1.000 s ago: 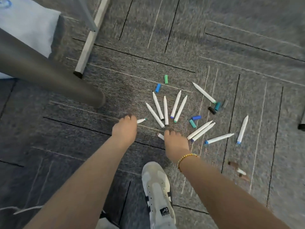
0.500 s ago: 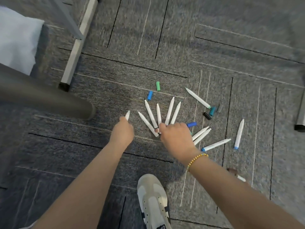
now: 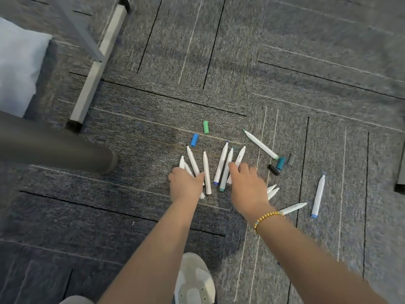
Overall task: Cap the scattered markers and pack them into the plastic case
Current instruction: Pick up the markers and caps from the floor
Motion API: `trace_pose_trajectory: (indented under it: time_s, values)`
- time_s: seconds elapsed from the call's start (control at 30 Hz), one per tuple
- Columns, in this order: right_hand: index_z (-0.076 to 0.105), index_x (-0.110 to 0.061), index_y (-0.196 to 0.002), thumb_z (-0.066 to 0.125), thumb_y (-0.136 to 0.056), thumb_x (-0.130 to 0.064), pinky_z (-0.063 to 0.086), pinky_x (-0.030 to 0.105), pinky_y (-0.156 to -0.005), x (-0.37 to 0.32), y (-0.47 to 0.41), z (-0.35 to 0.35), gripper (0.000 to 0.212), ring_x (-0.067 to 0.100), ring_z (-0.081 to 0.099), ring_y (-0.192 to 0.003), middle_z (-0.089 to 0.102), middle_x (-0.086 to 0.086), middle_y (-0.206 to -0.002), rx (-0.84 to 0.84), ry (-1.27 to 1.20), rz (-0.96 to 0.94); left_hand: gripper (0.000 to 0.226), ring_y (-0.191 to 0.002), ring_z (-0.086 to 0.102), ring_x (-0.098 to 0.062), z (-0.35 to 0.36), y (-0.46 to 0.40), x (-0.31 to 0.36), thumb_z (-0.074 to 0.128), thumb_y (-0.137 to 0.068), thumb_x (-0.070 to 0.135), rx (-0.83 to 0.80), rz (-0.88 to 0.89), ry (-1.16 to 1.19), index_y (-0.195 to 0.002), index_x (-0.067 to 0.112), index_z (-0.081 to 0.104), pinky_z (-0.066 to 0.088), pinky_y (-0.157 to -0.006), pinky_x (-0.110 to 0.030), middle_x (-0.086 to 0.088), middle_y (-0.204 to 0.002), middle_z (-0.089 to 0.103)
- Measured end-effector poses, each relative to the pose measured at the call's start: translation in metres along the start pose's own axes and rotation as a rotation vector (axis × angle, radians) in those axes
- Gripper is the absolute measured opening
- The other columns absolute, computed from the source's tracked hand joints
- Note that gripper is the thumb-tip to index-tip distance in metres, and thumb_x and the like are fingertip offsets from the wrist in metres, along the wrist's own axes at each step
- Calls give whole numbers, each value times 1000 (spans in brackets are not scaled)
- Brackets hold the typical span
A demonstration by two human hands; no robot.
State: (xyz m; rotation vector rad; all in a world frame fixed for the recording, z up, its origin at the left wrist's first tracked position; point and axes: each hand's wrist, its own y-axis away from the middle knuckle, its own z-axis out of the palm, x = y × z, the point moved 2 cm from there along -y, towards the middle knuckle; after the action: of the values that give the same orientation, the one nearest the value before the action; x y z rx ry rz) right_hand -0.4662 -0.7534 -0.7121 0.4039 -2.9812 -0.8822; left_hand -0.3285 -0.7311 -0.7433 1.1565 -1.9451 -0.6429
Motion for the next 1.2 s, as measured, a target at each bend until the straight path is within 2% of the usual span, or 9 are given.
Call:
trace_pose_trajectory:
  time_s: [0.1,0.17,0.3,0.47,0.67,0.83,0.97,1.1,1.2]
  values:
    - [31,-6,-129,49,-90,-16,48,38,-87,-3,-5,-5,44,27,47,-113,45,12,-125,60,-349,215,62,-100,57,-32,4,2,5,68,-81,42,61,14,-92,-119,1,41,53,-80,-44,-16,-121,45]
    - [33,-2,-128,47,-94,-26,44,38,-93,-8,-12,-5,44,29,46,-117,46,15,-126,82,-524,346,69,-107,53,-31,8,6,10,65,-81,49,95,54,-151,-122,0,38,50,-85,-42,-17,-124,43]
    - [30,1,-132,49,-94,-40,36,36,-100,-18,-24,3,59,29,38,-126,41,16,-134,34,-498,444,77,-118,45,-30,13,8,17,64,-80,50,109,55,-196,-129,0,32,42,-92,-38,-17,-131,38]
    - [32,-1,-128,51,-93,-41,41,35,-94,-20,-34,9,57,27,39,-123,40,14,-131,60,-373,473,62,-119,42,-29,14,5,14,63,-83,33,132,149,-388,-125,1,32,41,-92,-36,-16,-130,38]
    - [34,-1,-125,48,-93,-26,44,35,-89,-17,-37,11,43,28,47,-115,45,15,-126,94,-291,439,43,-112,47,-27,9,4,7,51,-88,27,209,302,-575,-120,1,39,45,-85,-33,-14,-122,46]
    - [34,-3,-124,53,-93,-21,43,35,-93,-13,-37,12,41,29,50,-114,46,16,-126,59,-227,381,38,-112,48,-25,6,0,7,52,-90,27,151,395,-749,-118,3,42,46,-80,-31,-12,-121,49]
    - [36,-2,-121,52,-93,-12,48,35,-83,-12,-37,7,34,31,55,-109,48,18,-124,20,-233,361,33,-92,56,-25,-1,-1,15,59,-88,28,78,382,-739,-108,4,50,42,-61,-32,-10,-105,59]
    - [35,-4,-118,49,-95,-15,47,35,-71,-10,-35,7,29,31,61,-96,55,17,-114,2,-371,339,33,-80,56,-25,-5,-7,19,58,-87,31,-10,321,-681,-106,5,52,41,-57,-31,-6,-86,54]
    - [31,-8,-117,43,-97,-15,48,37,-60,2,-24,7,25,28,59,-73,58,11,-88,66,-602,359,34,-90,54,-26,-6,-6,17,56,-89,30,-18,356,-675,-109,3,50,43,-62,-33,-9,-92,56]
